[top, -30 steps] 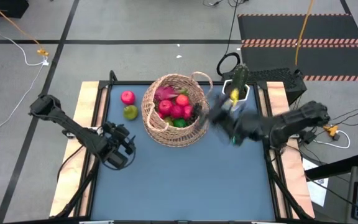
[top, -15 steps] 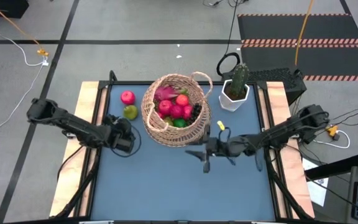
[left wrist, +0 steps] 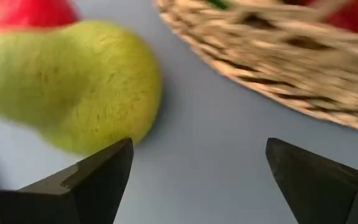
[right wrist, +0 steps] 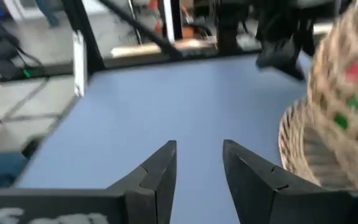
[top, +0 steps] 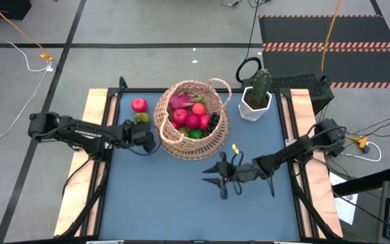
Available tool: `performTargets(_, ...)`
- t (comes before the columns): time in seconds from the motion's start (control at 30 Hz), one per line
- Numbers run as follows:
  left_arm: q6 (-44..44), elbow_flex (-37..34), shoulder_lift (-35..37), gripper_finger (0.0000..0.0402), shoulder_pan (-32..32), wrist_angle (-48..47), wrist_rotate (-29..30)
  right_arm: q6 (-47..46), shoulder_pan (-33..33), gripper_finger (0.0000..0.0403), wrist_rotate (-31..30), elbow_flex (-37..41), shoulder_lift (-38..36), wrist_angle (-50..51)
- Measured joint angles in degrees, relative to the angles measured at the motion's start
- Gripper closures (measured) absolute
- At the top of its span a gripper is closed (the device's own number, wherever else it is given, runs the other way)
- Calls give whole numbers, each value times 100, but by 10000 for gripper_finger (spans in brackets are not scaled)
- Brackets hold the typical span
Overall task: Build produce basket
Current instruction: Put the pear into the brown basket
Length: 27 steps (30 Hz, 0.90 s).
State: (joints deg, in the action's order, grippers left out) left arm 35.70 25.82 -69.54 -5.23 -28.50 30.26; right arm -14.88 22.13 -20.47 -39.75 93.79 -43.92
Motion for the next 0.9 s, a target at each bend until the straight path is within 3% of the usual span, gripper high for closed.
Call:
performTargets(0.2,408,210,23,34,-322,-644,-72,-311,171,280,-29,0,264,70)
performTargets(0.4,361,680,103,34,-444,-1477,297,-451,99,280,-66,4,247,711)
performTargets(0.6,107,923,138,34,-539,-1386,658,-607,80,280,-58,4,248,707)
performTargets(0.9,-21,927,142,34,-1338,-1265,906,-549,78,280,-41,4,246,763)
